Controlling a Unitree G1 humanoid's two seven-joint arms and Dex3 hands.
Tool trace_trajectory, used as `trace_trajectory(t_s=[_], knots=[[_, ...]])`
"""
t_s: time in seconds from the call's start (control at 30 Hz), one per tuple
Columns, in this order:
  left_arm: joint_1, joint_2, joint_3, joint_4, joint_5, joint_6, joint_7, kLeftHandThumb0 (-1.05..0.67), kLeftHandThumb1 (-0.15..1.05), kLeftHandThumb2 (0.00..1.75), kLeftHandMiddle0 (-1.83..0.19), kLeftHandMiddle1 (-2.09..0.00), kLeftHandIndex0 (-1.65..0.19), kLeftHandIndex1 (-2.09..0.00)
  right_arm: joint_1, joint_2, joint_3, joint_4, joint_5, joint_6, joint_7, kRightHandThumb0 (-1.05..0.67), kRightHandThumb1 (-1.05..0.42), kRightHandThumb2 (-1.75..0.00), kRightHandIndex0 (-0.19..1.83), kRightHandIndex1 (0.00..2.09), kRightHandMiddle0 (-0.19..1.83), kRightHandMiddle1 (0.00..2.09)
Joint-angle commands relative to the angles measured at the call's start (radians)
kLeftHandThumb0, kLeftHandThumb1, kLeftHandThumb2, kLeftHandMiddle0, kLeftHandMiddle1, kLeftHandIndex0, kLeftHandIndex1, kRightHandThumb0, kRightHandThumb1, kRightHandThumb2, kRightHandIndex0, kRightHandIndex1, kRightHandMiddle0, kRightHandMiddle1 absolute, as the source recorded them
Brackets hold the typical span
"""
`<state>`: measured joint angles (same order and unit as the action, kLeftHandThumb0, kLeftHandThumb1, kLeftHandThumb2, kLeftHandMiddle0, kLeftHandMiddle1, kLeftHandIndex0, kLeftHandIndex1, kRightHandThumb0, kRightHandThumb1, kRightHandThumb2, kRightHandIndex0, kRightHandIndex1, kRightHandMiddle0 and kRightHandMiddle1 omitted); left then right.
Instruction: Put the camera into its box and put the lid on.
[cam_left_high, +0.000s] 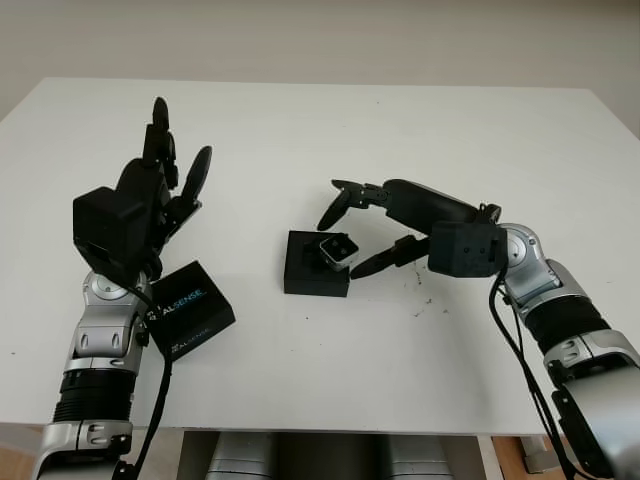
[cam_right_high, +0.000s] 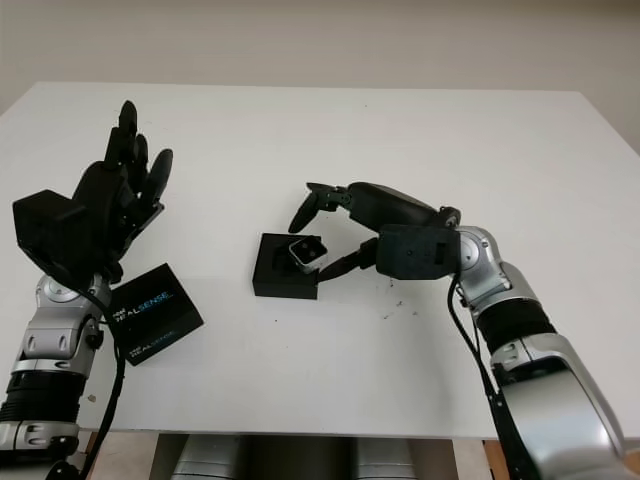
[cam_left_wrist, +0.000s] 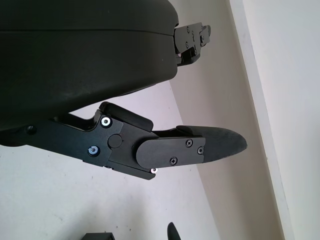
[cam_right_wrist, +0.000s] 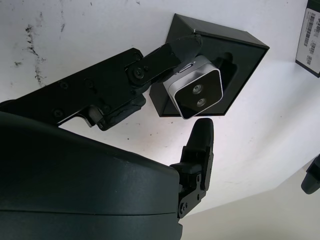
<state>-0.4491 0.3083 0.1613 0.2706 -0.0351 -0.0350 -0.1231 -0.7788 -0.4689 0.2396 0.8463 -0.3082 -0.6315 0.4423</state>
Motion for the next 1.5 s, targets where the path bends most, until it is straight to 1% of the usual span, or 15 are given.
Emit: trace_trajectory(t_s=[0.0, 0.5, 0.73, 1.23, 1.37, 1.47], knots=[[-0.014, 0.004, 0.002, -0.008, -0.004, 0.001, -0.002, -0.74, 1.05, 0.45, 0.19, 0.00, 0.19, 0.00, 0.002, 0.007, 0.001, 0.012, -0.001, -0.013, -0.010, -0.61, -0.84, -0.06, 0.13, 0.07, 0.26, 1.04], [-0.013, 0.003, 0.001, -0.017, -0.001, 0.011, 0.001, -0.74, 1.05, 0.44, 0.19, 0.00, 0.19, 0.00, -0.012, 0.019, 0.005, 0.043, -0.017, -0.036, -0.031, -0.60, -0.85, -0.06, 0.15, 0.07, 0.28, 1.06], [-0.011, 0.004, 0.000, -0.017, 0.003, 0.004, 0.002, -0.73, 1.05, 0.45, 0.19, 0.00, 0.19, 0.00, -0.018, 0.020, -0.001, 0.059, -0.010, -0.044, -0.027, -0.59, -0.86, -0.06, 0.16, 0.07, 0.32, 1.10], [-0.006, 0.006, 0.000, -0.019, 0.001, 0.001, -0.001, -0.73, 1.05, 0.45, 0.19, 0.00, 0.19, 0.00, -0.019, 0.012, -0.001, 0.078, -0.022, -0.067, -0.049, -0.53, -0.87, -0.06, 0.19, 0.07, 0.39, 1.26], [-0.007, 0.006, 0.000, -0.016, 0.004, -0.003, 0.000, -0.73, 1.05, 0.46, 0.19, 0.00, 0.19, 0.00, -0.014, 0.012, 0.003, 0.069, -0.036, -0.073, -0.072, -0.49, -0.89, -0.06, 0.23, 0.09, 0.49, 1.35], [-0.006, 0.006, 0.000, -0.018, 0.004, -0.003, -0.001, -0.73, 1.05, 0.46, 0.19, 0.00, 0.19, 0.00, -0.010, 0.016, 0.001, 0.070, -0.039, -0.078, -0.081, -0.47, -0.90, -0.06, 0.24, 0.09, 0.52, 1.39]])
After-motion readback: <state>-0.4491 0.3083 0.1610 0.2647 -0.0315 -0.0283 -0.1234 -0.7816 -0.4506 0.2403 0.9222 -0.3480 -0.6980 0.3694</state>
